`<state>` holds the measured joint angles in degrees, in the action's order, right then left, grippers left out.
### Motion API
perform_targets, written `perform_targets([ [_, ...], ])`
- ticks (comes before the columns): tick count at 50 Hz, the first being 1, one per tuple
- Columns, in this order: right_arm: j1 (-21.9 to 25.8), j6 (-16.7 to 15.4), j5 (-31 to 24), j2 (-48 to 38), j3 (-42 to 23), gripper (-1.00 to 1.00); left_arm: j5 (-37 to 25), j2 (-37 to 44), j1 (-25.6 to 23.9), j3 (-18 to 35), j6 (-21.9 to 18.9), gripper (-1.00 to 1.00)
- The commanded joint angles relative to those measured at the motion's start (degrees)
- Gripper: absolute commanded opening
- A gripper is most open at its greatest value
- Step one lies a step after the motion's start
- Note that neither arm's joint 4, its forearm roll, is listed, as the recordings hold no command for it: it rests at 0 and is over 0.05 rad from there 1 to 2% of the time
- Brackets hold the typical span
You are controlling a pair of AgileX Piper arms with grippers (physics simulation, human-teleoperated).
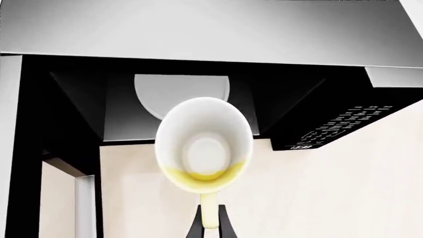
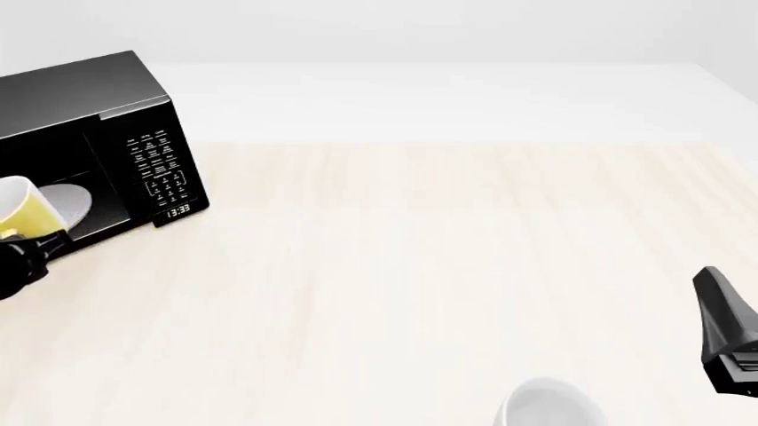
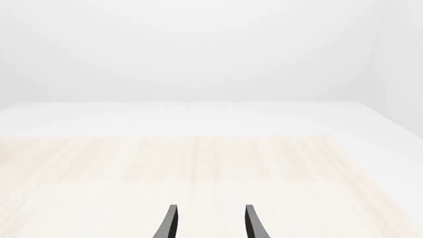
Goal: Put the yellow and white mug in the microwave and close it.
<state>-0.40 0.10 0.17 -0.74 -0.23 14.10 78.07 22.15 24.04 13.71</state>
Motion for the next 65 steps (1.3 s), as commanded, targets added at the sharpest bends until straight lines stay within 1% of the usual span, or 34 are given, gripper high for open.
perform_targets([
  [1,0.02,-0.01,0.0,0.0,0.0,1.0,0.44,1.26,0.22,1.29,-0.25,-1.0],
  [10,-0.02,0.01,0.01,-0.02,0.0,1.0,0.87,3.71,-0.22,3.1,0.17,-1.0],
  [24,-0.08,-0.07,0.11,-0.24,0.01,1.0,0.84,7.16,0.54,6.72,0.62,-1.0],
  [51,-0.1,-0.06,0.13,-0.29,0.01,1.0,-1.36,10.5,1.52,13.47,3.29,-1.0],
  [65,-0.06,-0.1,0.12,-0.27,0.01,1.0,-1.69,12.37,2.21,16.54,3.3,-1.0],
])
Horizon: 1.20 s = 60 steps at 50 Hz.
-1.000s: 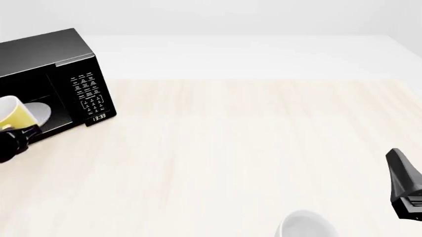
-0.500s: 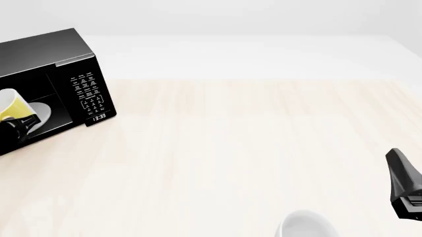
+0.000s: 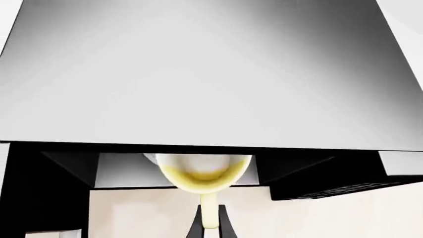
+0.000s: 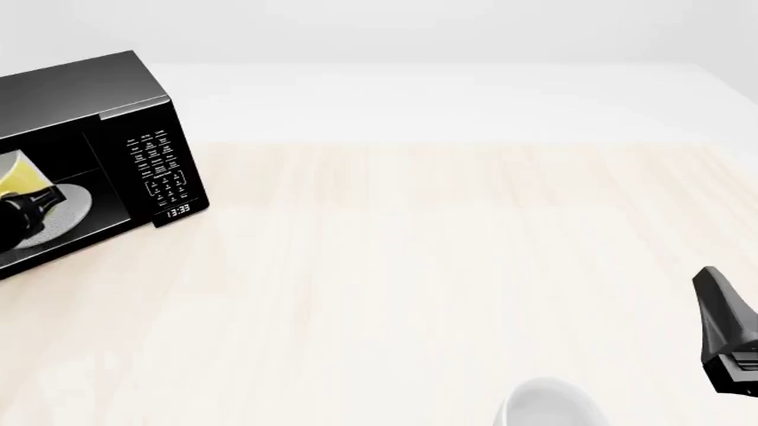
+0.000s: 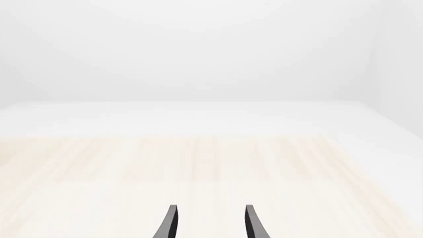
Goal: Put the yellow and white mug in the microwave and close it.
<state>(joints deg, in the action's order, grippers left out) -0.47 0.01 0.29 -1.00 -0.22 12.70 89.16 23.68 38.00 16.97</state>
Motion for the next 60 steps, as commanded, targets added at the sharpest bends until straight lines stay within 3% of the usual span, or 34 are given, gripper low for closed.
perform_targets([
  [1,0.0,0.0,0.01,-0.01,0.0,1.0,-0.22,1.46,0.76,2.72,0.03,-1.0],
  [31,-0.01,0.0,0.04,-0.08,0.0,1.0,-0.52,7.52,3.24,9.75,0.74,-1.0],
  [60,-0.02,0.0,0.05,-0.1,0.0,1.0,0.47,13.71,4.04,11.89,-0.51,-1.0],
])
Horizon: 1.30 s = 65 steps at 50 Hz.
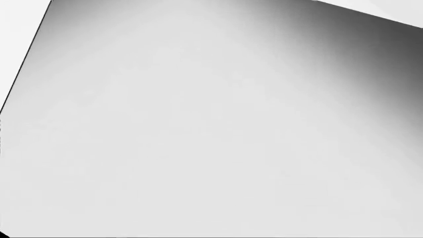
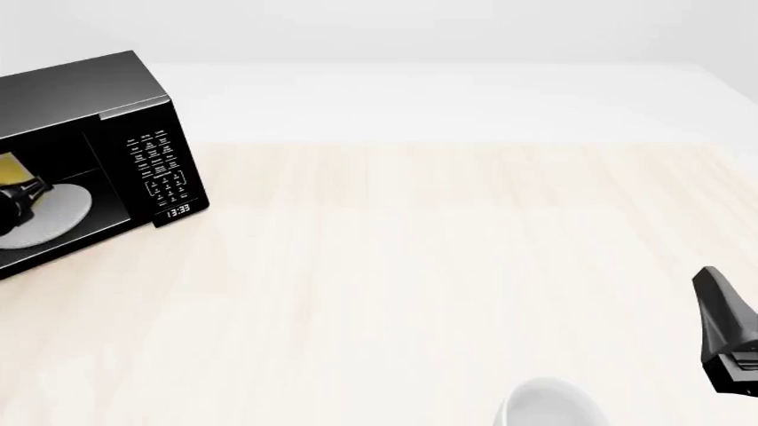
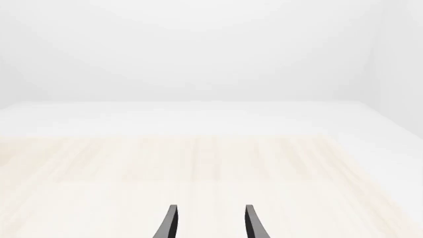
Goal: Put the yellow and white mug in the microwave and close it.
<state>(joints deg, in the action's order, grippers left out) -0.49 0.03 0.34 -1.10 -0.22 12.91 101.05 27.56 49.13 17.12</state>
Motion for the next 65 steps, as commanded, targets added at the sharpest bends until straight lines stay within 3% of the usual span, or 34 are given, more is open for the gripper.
perform_targets([
  [1,-0.01,0.0,0.0,-0.01,0.0,1.0,0.23,1.94,0.19,0.77,-0.67,-1.0],
  [30,-0.01,-0.01,0.02,-0.03,0.0,1.0,-0.15,3.94,1.21,1.1,-1.41,-1.0],
  [31,-0.03,0.0,0.03,-0.05,0.0,1.0,-0.23,3.96,1.21,1.15,-1.4,1.0],
  [48,-0.03,-0.02,0.05,-0.09,0.0,1.0,-0.8,3.44,1.41,0.89,-1.75,1.0],
  [65,-0.03,-0.02,0.06,-0.12,0.0,1.0,-1.04,-1.64,0.7,-3.38,-2.1,1.0],
])
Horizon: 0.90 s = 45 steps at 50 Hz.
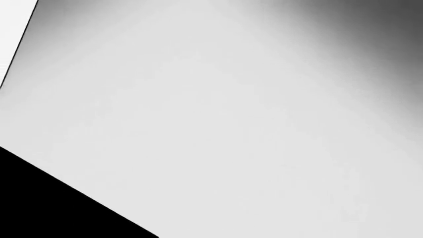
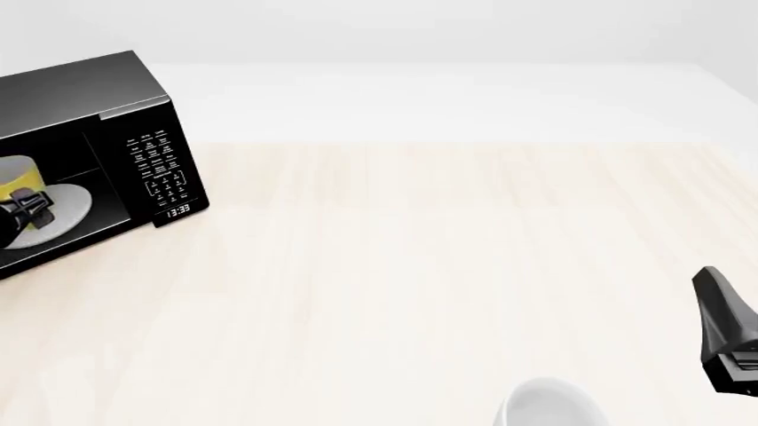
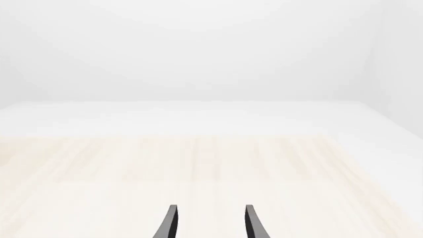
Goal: Put the yellow and white mug in the microwave and close it.
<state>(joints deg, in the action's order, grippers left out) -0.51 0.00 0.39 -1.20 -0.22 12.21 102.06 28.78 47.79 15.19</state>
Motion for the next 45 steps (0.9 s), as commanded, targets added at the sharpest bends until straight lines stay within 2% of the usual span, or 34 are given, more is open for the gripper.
perform_targets([
  [1,0.01,-0.01,0.01,-0.01,0.0,1.0,-0.44,-3.18,-0.6,-2.29,-0.17,1.0],
  [4,0.0,-0.01,0.02,-0.03,0.0,1.0,0.56,-5.77,0.74,-4.2,-1.67,1.0],
  [45,0.0,-0.03,0.02,-0.04,0.0,1.0,-6.55,-20.72,-1.45,-10.26,-2.04,1.0],
])
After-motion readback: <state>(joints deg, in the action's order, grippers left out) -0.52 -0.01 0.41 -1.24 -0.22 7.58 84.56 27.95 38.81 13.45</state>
